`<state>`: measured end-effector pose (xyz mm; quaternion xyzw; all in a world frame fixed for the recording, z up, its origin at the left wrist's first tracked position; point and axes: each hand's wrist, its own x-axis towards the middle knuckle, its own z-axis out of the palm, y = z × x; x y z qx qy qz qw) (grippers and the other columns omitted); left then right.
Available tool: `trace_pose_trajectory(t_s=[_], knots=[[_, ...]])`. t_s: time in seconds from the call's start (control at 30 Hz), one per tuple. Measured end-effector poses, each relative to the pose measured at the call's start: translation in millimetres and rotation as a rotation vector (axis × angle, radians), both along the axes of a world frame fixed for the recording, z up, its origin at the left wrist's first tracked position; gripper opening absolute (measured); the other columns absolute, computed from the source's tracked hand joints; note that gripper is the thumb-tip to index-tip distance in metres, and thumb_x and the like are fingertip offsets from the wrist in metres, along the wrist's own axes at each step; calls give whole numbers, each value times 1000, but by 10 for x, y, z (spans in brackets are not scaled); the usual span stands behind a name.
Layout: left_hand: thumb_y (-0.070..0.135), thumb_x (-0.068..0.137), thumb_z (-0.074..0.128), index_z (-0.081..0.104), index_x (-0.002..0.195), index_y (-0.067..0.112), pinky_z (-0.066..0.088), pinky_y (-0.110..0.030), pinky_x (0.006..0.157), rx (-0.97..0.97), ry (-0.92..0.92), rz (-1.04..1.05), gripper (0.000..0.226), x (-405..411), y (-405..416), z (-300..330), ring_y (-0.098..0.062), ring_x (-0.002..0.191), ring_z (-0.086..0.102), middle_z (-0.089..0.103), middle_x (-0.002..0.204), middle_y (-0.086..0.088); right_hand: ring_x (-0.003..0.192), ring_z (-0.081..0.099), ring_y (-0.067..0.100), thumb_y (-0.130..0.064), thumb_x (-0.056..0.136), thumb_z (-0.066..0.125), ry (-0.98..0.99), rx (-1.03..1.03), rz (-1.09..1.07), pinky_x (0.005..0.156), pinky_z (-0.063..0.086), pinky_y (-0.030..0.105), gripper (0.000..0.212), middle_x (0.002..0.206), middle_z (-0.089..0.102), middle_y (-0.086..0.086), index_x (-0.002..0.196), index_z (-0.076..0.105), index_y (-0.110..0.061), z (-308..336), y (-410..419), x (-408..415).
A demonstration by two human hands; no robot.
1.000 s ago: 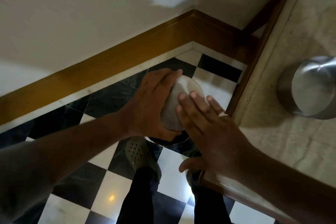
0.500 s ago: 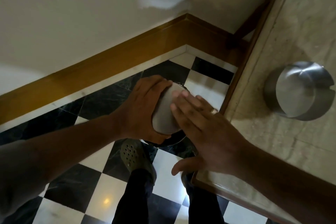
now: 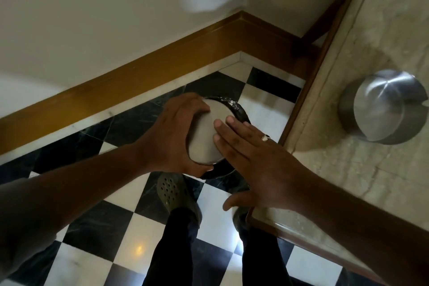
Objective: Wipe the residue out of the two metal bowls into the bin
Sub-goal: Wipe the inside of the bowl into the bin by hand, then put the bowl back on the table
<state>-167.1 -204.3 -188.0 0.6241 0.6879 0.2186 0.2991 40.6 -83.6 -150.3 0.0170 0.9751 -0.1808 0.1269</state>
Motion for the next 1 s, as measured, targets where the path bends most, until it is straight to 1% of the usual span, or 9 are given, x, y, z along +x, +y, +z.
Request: trace_pose_trajectory(t_s=[0.17,0.3,0.43,0.5,0.57,0.67,0.77,0.9,1.0], knots=[[64,54,76,42,129,4,21,-13,112,62,-19,55,102,64,58,71,-23,126,41,51,133,-24,140,32,40,-52,75,72,126,74,-50,99,49,53,87,150,37,21,140,40,-3,-108,-7,-15],[60,55,79,37,129,9,25,-17,113,107,-51,104,99,82,113,62,-12,129,34,49,133,-21,139,35,39,-27,82,72,193,103,-158,95,53,49,67,148,42,21,137,43,-4,-152,-8,-58],[58,55,81,41,127,25,53,-35,95,-90,-252,252,89,74,129,257,-20,120,53,51,135,-11,132,47,34,-29,90,60,296,-70,-233,99,52,41,50,140,52,20,132,51,-4,-104,-17,-68],[57,63,73,44,120,34,58,-36,86,-229,-619,535,68,102,148,468,-20,114,61,56,134,-8,124,53,23,-34,91,57,349,-313,-468,97,52,32,50,133,57,16,132,50,-7,-8,-80,-45],[73,72,53,52,114,32,54,-38,88,-270,-854,783,60,134,146,600,-27,113,64,63,127,-9,112,56,13,-31,90,60,402,-569,-784,88,54,23,46,121,60,11,130,52,-10,101,-173,-21],[93,57,40,65,103,30,53,-41,95,-316,-881,914,83,316,146,814,-20,105,70,76,106,1,98,58,12,-37,94,52,387,-587,-1112,77,51,16,39,105,62,6,122,60,-12,129,-274,66],[86,65,36,67,119,25,52,-46,100,-429,-864,924,87,639,175,959,-24,111,68,72,121,-8,91,57,11,-36,98,43,250,-541,-1336,72,40,4,36,102,62,6,116,63,-12,145,-288,242],[53,99,39,56,136,19,51,-27,70,-506,-831,1018,53,1061,402,1087,-24,110,64,63,129,-13,80,55,3,-21,98,46,260,-518,-1523,68,36,0,22,86,61,0,97,66,-12,304,-260,490],[46,102,41,58,133,13,50,-27,70,-505,-831,977,48,1381,680,1273,-24,109,64,64,128,-11,70,53,4,-22,99,44,281,-435,-1647,67,36,0,26,78,59,-1,91,66,-11,455,-178,751]])
